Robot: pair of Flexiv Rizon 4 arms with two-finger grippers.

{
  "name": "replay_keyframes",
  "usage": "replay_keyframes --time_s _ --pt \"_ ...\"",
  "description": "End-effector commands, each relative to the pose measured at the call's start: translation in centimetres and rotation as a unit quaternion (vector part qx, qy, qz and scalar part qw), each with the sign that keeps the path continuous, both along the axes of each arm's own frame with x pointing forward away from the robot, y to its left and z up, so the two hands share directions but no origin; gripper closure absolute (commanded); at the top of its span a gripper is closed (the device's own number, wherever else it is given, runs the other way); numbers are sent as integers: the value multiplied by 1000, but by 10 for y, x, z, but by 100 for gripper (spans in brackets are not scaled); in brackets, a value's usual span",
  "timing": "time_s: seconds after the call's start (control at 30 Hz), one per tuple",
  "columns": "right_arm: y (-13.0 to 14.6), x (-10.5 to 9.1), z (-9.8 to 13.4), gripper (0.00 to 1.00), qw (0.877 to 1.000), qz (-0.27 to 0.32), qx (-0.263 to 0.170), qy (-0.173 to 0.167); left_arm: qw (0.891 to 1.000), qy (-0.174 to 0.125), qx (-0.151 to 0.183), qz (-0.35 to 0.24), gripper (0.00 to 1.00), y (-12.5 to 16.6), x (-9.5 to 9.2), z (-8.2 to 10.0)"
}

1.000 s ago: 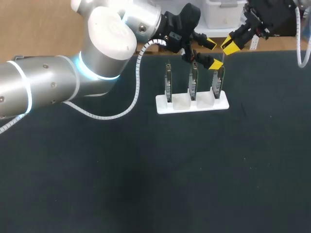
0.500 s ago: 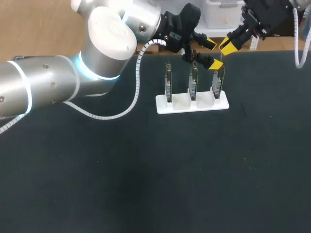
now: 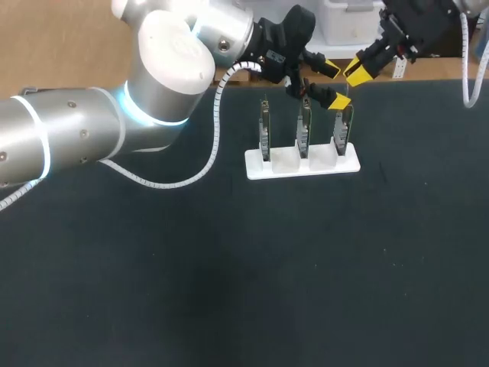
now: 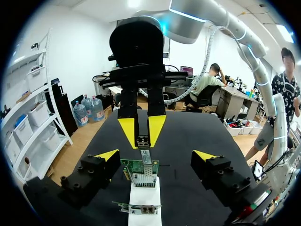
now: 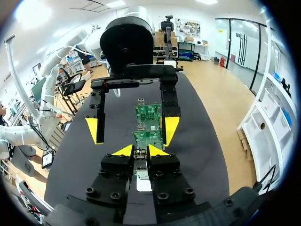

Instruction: Pick up the optical module with the left hand, and insert it into the network port with the right hand.

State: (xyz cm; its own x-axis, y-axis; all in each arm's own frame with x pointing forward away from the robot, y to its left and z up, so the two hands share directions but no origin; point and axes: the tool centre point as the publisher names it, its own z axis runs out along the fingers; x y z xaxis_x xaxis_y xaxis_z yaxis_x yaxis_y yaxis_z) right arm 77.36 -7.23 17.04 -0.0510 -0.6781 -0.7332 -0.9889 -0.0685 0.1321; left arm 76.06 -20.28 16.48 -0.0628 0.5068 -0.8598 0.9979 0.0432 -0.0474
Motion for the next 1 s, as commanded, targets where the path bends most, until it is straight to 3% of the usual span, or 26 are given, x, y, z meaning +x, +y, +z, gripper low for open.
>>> replay_keyframes --time_s 0.03,1.0 --pt "0 1 -1 100 1000 1 -1 0 1000 1 3 0 0 -1 1 1" --pt "-3 -5 -11 100 1000 2 -7 7 1000 1 3 0 0 -1 1 1"
